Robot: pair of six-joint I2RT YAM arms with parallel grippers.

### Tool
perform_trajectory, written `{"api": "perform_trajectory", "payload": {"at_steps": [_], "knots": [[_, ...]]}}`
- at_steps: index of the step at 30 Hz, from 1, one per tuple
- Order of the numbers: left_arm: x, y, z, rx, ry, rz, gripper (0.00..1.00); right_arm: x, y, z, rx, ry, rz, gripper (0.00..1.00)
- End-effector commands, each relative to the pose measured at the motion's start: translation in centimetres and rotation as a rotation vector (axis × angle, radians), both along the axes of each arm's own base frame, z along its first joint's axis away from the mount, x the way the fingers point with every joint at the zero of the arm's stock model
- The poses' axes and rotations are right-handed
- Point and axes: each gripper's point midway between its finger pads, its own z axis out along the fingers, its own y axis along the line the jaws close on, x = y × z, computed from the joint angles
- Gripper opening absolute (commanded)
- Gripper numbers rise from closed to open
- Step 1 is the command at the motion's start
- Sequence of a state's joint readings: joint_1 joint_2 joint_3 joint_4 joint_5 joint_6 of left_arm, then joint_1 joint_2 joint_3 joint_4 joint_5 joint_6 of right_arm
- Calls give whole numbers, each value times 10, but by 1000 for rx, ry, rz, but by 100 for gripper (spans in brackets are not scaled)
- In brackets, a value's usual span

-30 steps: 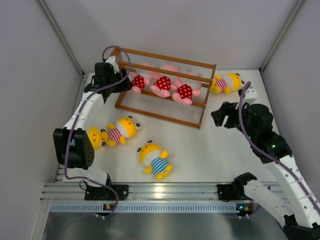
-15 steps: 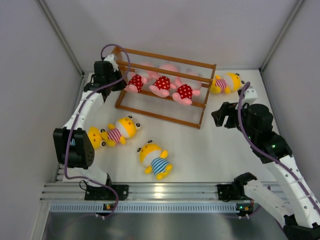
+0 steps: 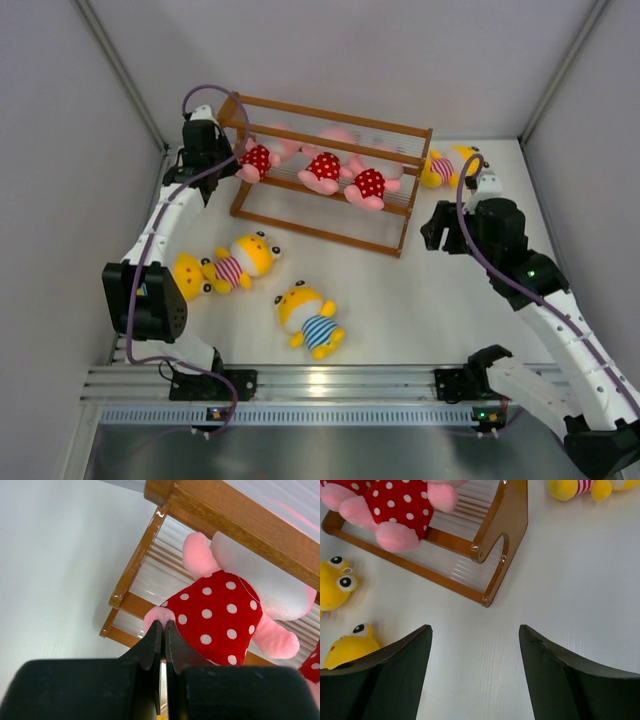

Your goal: Place and organize the stuffed toys onto the shelf

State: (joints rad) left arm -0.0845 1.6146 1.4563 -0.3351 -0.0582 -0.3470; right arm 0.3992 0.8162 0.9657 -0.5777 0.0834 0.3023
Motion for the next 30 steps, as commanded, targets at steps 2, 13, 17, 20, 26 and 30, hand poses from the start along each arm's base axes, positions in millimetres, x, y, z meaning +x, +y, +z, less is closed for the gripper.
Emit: {"api": "perform_trajectory", "payload": {"at_steps": [2,13,17,20,26,30], "knots": [[4,11,37,-51,-113,83,0,5,-1,9,31,11,-49,71],[21,-3,29,-161,-91,65,0,5,-3,5,46,25,-60,71],[16,3,33,-196,-104,128,0,7,-4,6,47,20,-67,71],[16,14,40,-190,-121,158,0,6,-4,7,48,18,-64,71],[13,27,40,-215,-122,191,0,6,-5,5,46,19,-66,71],[11,26,34,-222,-108,174,0,5,-6,6,46,14,-68,71]]}}
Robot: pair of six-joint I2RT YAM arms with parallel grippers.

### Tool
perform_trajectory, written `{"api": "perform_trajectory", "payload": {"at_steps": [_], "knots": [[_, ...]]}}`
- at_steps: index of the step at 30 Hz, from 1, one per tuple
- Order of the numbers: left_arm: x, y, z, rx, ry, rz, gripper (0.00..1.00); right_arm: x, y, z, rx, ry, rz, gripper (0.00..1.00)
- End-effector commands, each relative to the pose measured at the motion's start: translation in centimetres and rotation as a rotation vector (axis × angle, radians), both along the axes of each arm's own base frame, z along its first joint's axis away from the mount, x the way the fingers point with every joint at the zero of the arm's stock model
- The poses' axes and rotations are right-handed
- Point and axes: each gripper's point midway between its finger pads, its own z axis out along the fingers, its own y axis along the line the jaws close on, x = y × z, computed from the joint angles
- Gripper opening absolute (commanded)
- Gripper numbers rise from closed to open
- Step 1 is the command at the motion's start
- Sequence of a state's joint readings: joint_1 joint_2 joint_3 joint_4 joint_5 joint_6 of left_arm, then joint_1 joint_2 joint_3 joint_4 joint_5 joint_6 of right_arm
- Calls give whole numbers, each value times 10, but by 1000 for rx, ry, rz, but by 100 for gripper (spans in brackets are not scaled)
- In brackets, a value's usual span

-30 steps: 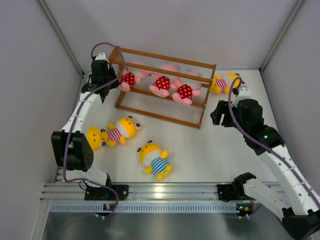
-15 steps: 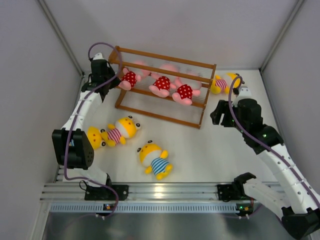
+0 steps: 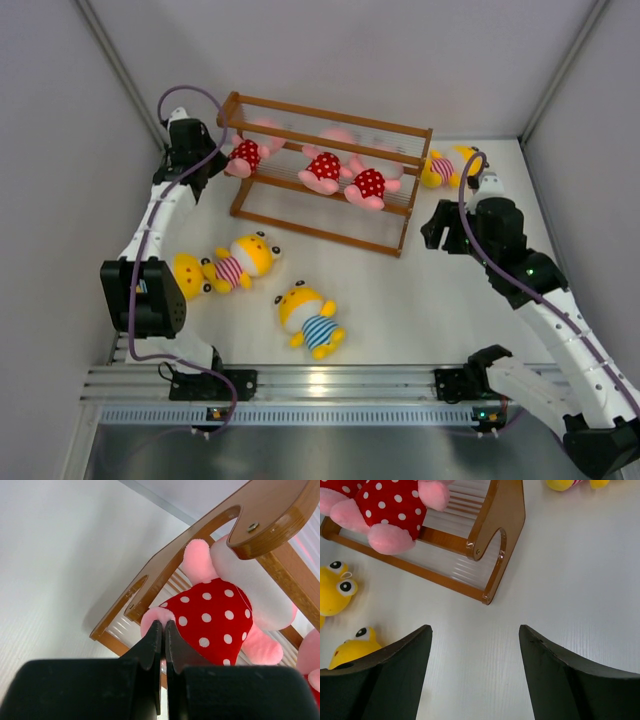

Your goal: Place and organize the stuffed toys onto the shelf

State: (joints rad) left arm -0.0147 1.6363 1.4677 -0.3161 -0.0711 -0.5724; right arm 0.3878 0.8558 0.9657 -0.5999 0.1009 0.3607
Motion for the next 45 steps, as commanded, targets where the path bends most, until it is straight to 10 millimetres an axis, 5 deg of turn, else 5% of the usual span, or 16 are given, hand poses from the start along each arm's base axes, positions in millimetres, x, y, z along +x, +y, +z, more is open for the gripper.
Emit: {"api": "perform_trajectory", "payload": {"at_steps": [1,11,15,20,22,28,35,41,45], "knots": [[-1,-5,28,-27,-89,-21,0,2,-3,20,25,-51,-18,71],[-2,-45,12,-74,-70,-178,0,1,-1,14,34,-29,-12,71],[-2,-47,18,-66,-82,-186,21,1,-2,14,33,-27,-15,71],[-7,-31,19,2,-88,-131,34,1,-7,9,20,-11,-35,74],[-10,-20,17,34,-75,-76,49,2,-13,3,9,11,-64,75],[-18,-24,24,63,-84,-137,61,13,-32,-7,89,56,-106,78],[-27,-16,43,161,-91,-157,76,77,-76,8,315,-29,-233,78],[-49,-7,64,309,-91,-216,88,145,-127,-22,402,-3,-369,78],[-76,-14,74,403,-82,-349,89,209,-171,-39,359,-5,-453,78]]}}
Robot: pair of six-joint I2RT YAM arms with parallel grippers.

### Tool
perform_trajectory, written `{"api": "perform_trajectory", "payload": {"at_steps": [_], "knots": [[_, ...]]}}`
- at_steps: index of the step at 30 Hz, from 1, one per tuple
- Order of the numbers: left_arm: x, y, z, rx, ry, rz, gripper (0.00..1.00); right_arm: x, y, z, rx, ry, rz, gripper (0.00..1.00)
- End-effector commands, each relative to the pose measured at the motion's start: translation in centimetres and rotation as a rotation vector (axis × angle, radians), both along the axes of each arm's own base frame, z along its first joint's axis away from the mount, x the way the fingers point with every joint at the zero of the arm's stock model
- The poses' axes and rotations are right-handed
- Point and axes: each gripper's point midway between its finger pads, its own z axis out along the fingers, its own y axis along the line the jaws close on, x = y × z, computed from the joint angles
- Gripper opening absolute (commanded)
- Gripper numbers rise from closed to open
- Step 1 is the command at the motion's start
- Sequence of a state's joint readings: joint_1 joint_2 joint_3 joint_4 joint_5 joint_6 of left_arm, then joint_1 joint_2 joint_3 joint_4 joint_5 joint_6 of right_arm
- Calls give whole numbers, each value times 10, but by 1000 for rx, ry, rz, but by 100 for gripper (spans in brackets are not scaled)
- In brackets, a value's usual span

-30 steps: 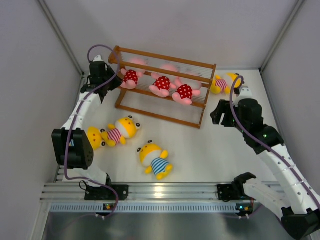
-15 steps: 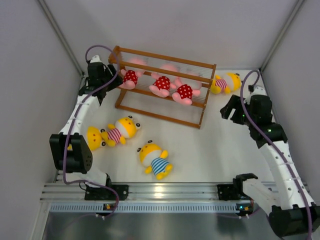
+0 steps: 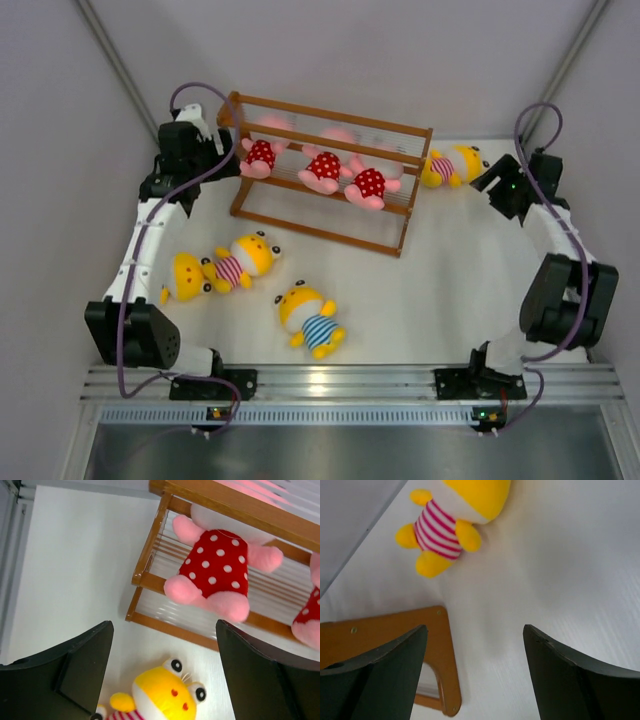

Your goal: Place and organize the stuffed toys onto the shelf

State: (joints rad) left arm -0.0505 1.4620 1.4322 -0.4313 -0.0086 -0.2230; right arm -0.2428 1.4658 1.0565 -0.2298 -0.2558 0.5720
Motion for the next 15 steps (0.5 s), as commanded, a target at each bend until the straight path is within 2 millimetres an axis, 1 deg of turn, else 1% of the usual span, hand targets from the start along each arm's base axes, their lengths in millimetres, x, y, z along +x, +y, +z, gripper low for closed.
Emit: {"api": "perform_trajectory", "payload": {"at_steps": [1,2,3,5,6,7,8,9,11,12,14,15], "knots": [[-29,-2,40,131,-51,-128,89,72,-38,42,-51,-180,-58,78],[-34,-4,40,156,-40,-165,89,87,-43,13,-49,-125,-49,77],[-43,-3,34,185,0,-193,89,107,-47,29,-64,-167,-36,77],[-52,-2,32,227,30,-237,89,130,-48,22,-66,-176,7,76],[-56,-4,30,234,44,-264,89,148,-51,9,-68,-172,22,76],[-66,-4,21,240,95,-287,89,157,-51,3,-74,-172,34,76],[-68,-4,24,260,99,-306,89,165,-52,-1,-89,-178,49,76],[-73,-4,21,264,119,-321,89,177,-54,-11,-94,-175,56,76],[-81,-3,17,277,157,-338,89,187,-49,-22,-98,-180,99,77],[-81,-2,17,283,164,-338,89,195,-48,-32,-92,-174,112,77],[-84,0,14,285,191,-336,89,200,-45,-45,-97,-153,124,77],[-83,0,15,287,193,-334,88,203,-45,-57,-97,-131,128,77]]}}
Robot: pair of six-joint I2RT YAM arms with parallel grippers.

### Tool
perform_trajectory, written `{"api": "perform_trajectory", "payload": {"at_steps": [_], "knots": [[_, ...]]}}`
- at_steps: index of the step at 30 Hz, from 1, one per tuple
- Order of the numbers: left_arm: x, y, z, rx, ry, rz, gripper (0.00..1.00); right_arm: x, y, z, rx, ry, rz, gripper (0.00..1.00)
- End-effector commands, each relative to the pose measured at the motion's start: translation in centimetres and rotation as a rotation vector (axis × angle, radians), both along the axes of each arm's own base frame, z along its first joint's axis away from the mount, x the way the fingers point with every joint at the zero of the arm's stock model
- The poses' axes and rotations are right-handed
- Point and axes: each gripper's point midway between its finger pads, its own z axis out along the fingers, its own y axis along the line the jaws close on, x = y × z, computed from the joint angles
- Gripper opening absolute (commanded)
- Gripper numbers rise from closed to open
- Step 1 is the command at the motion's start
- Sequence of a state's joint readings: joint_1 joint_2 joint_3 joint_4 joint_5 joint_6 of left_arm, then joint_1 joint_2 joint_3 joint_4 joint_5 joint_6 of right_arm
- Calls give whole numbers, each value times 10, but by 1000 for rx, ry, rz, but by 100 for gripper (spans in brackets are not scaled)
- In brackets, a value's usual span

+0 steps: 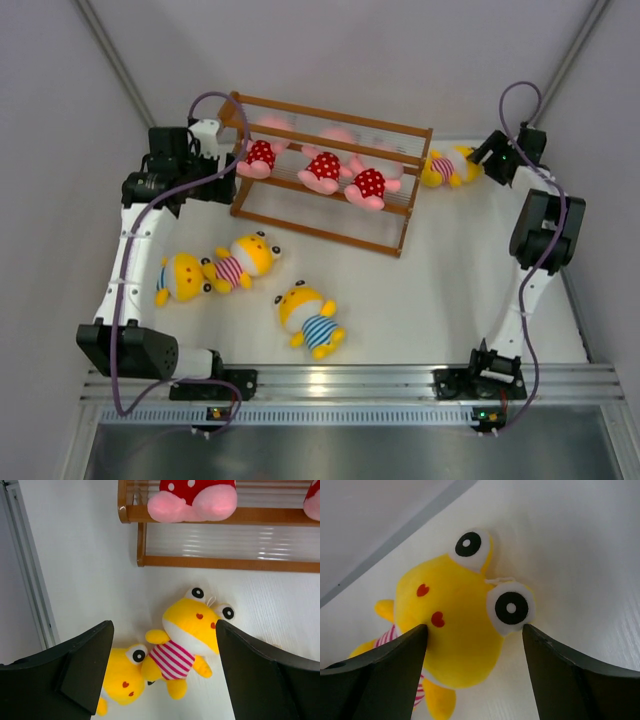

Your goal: Place and organize the stuffed toys onto the shelf

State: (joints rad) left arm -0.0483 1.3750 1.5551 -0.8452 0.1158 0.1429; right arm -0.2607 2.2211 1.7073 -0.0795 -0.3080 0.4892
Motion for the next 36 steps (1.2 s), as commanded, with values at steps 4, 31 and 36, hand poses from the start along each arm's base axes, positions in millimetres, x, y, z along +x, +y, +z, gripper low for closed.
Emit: {"api": "perform_trajectory", "payload": {"at_steps": [4,31,36], "knots": [[-9,0,6,23,44,-45,88,29,24,-5,-42,-60,115,48],[-82,-16,-16,7,104,-205,88,-160,173,426,-166,-772,700,0],[-87,-13,-20,22,109,-194,88,-147,247,402,77,-677,794,0]]}}
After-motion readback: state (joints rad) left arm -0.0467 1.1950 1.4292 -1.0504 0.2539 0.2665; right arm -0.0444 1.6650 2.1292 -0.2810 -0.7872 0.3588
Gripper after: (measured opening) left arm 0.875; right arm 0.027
